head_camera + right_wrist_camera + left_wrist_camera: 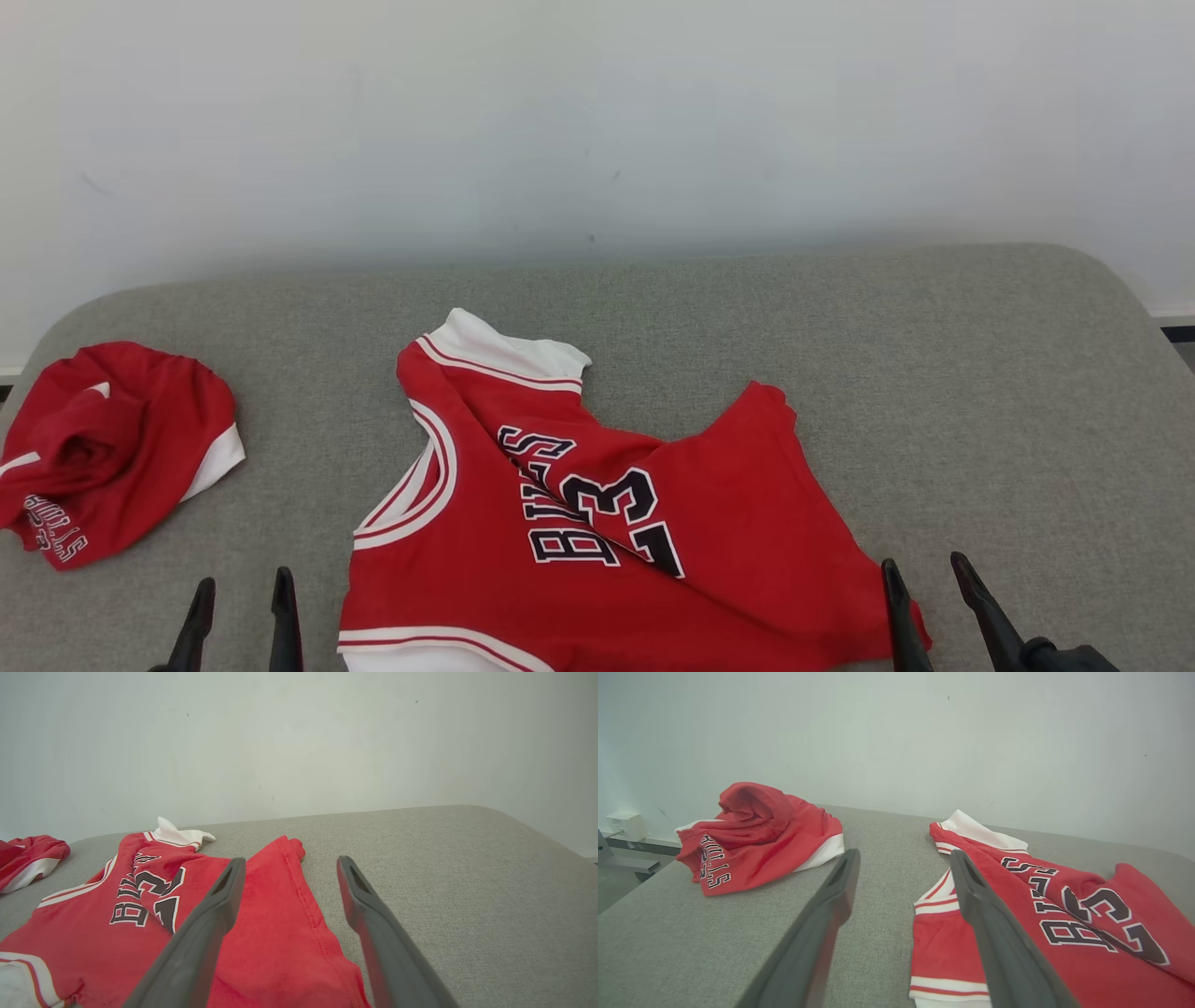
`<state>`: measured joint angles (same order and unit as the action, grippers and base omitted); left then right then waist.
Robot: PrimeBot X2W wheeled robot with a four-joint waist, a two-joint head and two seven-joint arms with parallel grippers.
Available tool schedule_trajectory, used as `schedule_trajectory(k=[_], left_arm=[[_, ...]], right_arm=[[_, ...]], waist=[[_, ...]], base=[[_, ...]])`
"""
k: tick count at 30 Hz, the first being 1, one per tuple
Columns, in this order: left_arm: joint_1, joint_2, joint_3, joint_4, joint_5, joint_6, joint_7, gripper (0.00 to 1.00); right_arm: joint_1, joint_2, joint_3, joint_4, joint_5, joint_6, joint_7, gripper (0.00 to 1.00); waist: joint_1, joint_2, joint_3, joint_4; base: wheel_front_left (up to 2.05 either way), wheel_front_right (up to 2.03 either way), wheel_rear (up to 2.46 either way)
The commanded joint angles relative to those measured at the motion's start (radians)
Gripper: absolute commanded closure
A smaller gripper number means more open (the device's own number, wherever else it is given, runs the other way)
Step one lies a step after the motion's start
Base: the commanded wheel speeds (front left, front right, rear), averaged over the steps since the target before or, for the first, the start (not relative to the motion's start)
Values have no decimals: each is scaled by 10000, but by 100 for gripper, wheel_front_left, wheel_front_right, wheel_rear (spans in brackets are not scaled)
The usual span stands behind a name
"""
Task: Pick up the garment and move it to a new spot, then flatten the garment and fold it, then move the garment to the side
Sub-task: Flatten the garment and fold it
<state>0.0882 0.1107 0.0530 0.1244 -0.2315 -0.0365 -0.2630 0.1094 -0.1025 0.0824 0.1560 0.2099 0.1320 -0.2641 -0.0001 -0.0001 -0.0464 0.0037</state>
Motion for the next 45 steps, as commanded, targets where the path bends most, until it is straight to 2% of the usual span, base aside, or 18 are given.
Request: schedule_trajectory(k=[1,22,28,37,45], left_arm=[[101,-42,70,15,90,-62,-22,0],[276,-388,347,928,209,-508,-23,0],[-38,-424,118,2312,25,-701,-17,0],[-862,-325,-778,4740,-235,-920,-17,0],[-1268,-312,-1668,5667,-536,-931,-14,0]], right_arm=[[121,-47,-22,2,-60,-28,-3,0],[219,-171,-195,448,-78,-28,-3,0],[69,-363,-391,1268,-15,-28,-3,0],[-524,-626,-437,2891,123,-28,-3,0],[-1006,-606,-289,3953,226,-28,-3,0]], waist=[[1,1,-9,2],[1,1,77,122],[1,1,166,177],[1,1,326,142],[1,1,399,138]], base=[[0,0,0],[0,0,0],[0,0,0],[0,0,0],[0,0,0]])
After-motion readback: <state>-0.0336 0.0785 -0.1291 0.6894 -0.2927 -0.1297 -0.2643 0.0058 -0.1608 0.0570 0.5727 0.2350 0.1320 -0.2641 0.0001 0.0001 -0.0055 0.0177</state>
